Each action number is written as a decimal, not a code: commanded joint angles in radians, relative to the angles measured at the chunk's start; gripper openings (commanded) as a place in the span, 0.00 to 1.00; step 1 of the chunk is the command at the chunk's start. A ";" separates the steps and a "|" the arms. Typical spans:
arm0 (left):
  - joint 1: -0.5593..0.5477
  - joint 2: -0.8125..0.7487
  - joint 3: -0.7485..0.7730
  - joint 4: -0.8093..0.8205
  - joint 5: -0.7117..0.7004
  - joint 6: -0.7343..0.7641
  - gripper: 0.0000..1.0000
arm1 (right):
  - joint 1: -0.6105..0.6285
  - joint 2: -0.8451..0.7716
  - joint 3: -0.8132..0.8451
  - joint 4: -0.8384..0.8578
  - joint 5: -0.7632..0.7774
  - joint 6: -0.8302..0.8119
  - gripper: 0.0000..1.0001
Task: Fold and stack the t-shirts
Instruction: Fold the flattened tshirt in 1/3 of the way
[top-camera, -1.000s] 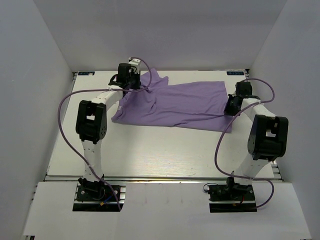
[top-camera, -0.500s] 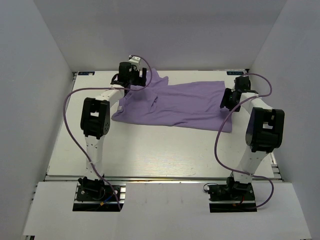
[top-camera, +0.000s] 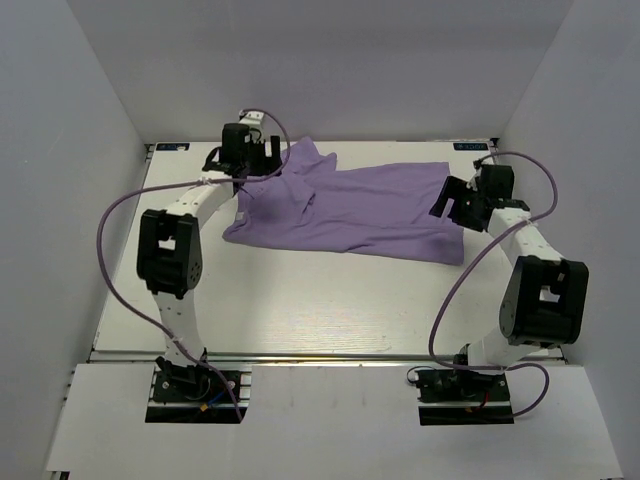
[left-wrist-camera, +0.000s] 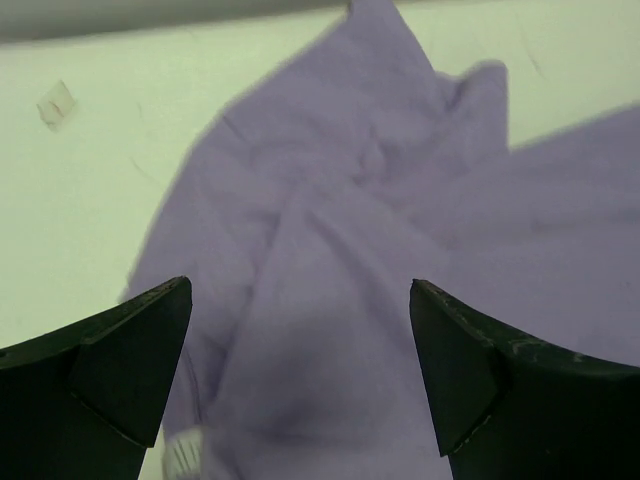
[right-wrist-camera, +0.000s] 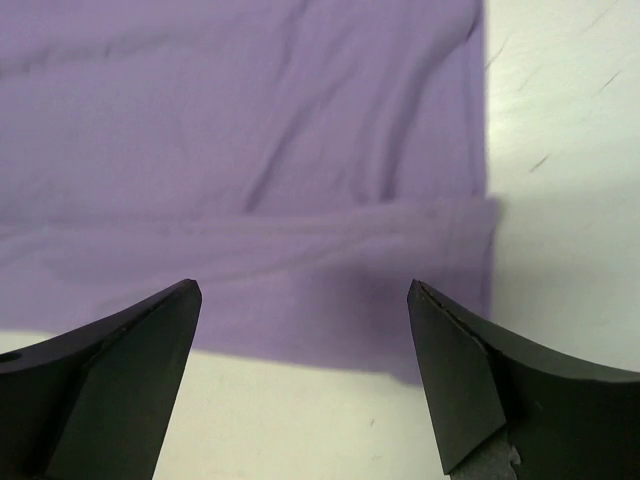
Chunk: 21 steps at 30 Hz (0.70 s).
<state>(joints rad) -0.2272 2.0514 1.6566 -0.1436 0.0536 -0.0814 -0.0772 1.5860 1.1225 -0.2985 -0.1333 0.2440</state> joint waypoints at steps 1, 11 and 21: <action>-0.015 -0.154 -0.230 -0.018 0.075 -0.095 1.00 | 0.002 -0.043 -0.101 0.070 -0.123 0.026 0.90; 0.000 -0.183 -0.494 0.029 0.109 -0.202 1.00 | -0.007 0.071 -0.184 0.141 -0.129 0.046 0.90; 0.009 -0.333 -0.812 -0.117 -0.121 -0.308 1.00 | -0.033 0.088 -0.357 0.019 0.031 0.236 0.90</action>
<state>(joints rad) -0.2310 1.7607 0.9600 -0.0860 0.0265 -0.3283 -0.0875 1.6676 0.8955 -0.1322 -0.1925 0.3965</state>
